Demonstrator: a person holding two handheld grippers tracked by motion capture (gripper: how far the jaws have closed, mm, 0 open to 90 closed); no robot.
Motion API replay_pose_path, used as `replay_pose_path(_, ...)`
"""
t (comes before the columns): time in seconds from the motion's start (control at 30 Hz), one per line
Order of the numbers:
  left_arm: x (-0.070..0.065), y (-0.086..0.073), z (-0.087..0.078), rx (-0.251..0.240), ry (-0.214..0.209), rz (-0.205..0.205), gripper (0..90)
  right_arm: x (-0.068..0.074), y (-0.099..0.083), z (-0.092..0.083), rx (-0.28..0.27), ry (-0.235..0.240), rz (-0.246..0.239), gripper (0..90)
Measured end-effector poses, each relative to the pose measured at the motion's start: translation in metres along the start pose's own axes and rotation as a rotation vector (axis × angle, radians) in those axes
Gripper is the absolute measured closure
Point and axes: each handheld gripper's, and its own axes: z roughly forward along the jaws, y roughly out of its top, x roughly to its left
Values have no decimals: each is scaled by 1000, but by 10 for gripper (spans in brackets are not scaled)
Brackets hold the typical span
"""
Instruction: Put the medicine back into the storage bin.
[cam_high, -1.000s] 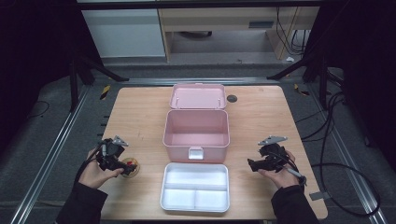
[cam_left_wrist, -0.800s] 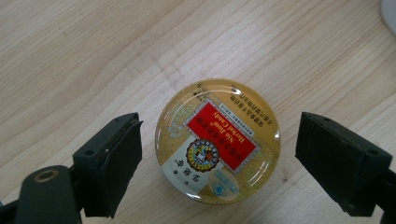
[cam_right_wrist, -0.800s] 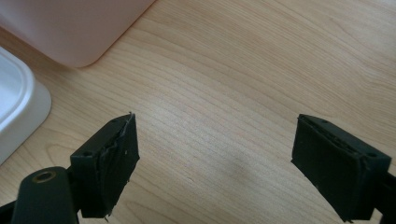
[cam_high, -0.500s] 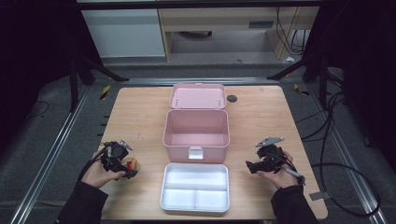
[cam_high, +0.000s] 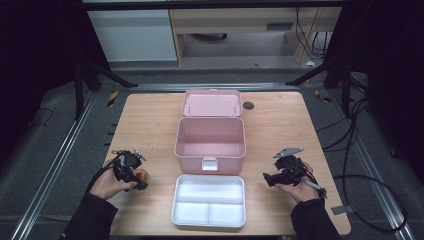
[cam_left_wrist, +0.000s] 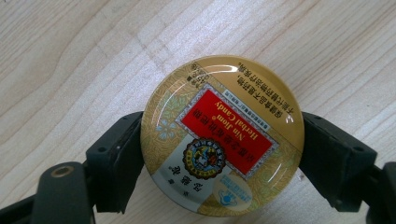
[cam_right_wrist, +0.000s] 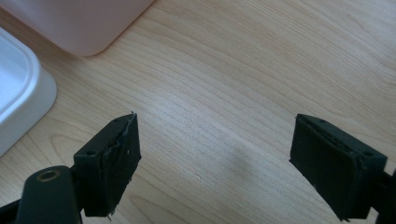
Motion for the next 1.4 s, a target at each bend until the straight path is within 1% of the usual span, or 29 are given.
replay_pose_path(0.1, 0, 0, -2, 3, -10, -10, 198, -1, 0, 0, 1, -1, 5, 164)
replay_pose_path(0.2, -1, 0, -9, -7, -13, -17, 198, -1, 0, -1, -2, 3, 11, 165)
replay_pose_path(0.3, -3, 1, -19, -28, -17, -9, 199, -1, 0, -1, -3, 1, 12, 166)
replay_pose_path(0.4, -6, 4, -31, -55, -27, 10, 199, -3, 0, -2, -8, 0, 16, 170)
replay_pose_path(0.5, -9, 8, -41, -71, -26, 31, 199, -3, 0, -2, -10, -4, 21, 174)
replay_pose_path(0.67, -10, 21, -60, -99, -34, 58, 199, -4, -1, -1, -5, -5, 20, 179)
replay_pose_path(0.7, -10, 23, -63, -104, -29, 61, 199, -4, -1, -1, -5, -5, 20, 180)
replay_pose_path(0.77, -11, 30, -76, -122, -13, 67, 199, -4, -1, -1, -7, -5, 21, 181)
replay_pose_path(0.9, -12, 45, -99, -156, -6, 86, 199, -4, -1, -2, -12, -6, 24, 183)
replay_pose_path(0.97, -11, 52, -108, -167, -5, 87, 199, -4, -1, -2, -15, -5, 22, 185)
replay_pose_path(1.07, -13, 62, -116, -186, -5, 105, 200, -4, -1, -2, -18, -5, 21, 186)
replay_pose_path(1.1, -13, 65, -119, -186, -7, 106, 200, -4, -1, -2, -19, -5, 20, 186)
replay_pose_path(1.13, -16, 69, -123, -174, -4, 103, 200, -4, -1, -2, -20, -6, 21, 186)
replay_pose_path(1.2, -19, 77, -128, -177, -7, 117, 200, -4, 0, -2, -19, -6, 22, 186)
replay_pose_path(1.23, -20, 82, -130, -185, -4, 132, 200, -4, 0, -1, -17, -6, 21, 186)
replay_pose_path(1.3, -24, 90, -134, -186, -6, 144, 200, -4, 0, -1, -16, -4, 22, 186)
replay_pose_path(1.33, -28, 99, -138, -190, -5, 159, 200, -4, 0, 0, -16, -3, 19, 186)
replay_pose_path(1.4, -31, 106, -141, -190, -7, 170, 200, -3, 1, -1, -19, -2, 21, 186)
